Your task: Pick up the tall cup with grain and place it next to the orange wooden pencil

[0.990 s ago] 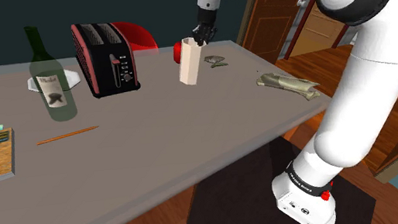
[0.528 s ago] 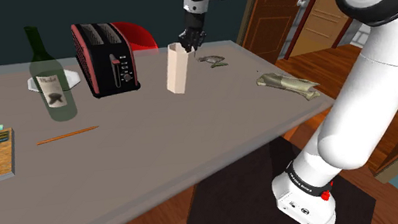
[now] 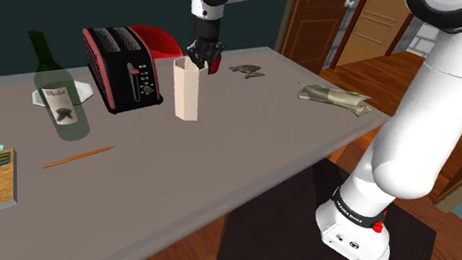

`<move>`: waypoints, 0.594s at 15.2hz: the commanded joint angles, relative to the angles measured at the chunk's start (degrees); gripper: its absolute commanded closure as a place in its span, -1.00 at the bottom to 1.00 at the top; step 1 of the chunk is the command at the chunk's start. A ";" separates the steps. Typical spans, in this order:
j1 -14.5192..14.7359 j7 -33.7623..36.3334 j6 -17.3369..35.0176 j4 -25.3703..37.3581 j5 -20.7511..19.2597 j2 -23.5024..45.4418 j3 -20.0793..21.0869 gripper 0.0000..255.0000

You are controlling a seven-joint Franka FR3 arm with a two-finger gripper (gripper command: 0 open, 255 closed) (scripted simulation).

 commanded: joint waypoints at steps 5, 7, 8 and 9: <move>4.36 8.08 -0.44 1.39 -0.28 0.91 3.56 1.00; 5.84 10.72 -0.62 2.14 -0.42 1.49 4.68 1.00; 6.57 12.04 -0.73 2.62 -0.51 1.86 5.24 1.00; 7.32 13.35 -0.86 3.17 -0.61 2.28 5.79 1.00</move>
